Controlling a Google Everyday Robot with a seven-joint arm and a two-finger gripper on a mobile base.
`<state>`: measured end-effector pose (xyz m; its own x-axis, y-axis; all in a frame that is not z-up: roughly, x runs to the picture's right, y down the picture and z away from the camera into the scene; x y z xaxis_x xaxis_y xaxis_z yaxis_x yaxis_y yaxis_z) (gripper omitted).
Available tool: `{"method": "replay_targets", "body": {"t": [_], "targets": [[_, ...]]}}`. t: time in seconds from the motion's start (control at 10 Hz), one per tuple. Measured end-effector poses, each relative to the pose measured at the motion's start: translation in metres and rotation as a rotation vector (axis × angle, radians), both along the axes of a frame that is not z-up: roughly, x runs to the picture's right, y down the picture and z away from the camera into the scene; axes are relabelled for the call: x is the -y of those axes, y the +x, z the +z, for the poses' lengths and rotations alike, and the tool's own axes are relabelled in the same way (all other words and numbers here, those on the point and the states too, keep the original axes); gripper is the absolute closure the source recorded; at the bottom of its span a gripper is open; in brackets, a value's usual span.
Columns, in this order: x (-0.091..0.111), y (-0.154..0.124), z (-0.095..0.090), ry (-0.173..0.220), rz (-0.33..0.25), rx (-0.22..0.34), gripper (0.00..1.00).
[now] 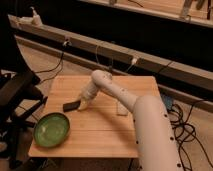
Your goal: Place the eraser on the white sponge
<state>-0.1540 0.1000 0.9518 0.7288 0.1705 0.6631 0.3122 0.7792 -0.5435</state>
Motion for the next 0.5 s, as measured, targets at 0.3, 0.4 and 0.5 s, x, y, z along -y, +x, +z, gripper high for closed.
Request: {"method": "replay_targets", "body": {"t": [0.3, 0.4, 0.5], "targets": [[-0.0001, 0.0001, 0.0000, 0.000, 0.000, 0.000, 0.76], [-0.0002, 0.0001, 0.0000, 0.000, 0.000, 0.000, 0.87], [-0.0002, 0.0001, 0.0000, 0.000, 0.000, 0.000, 0.97]]}}
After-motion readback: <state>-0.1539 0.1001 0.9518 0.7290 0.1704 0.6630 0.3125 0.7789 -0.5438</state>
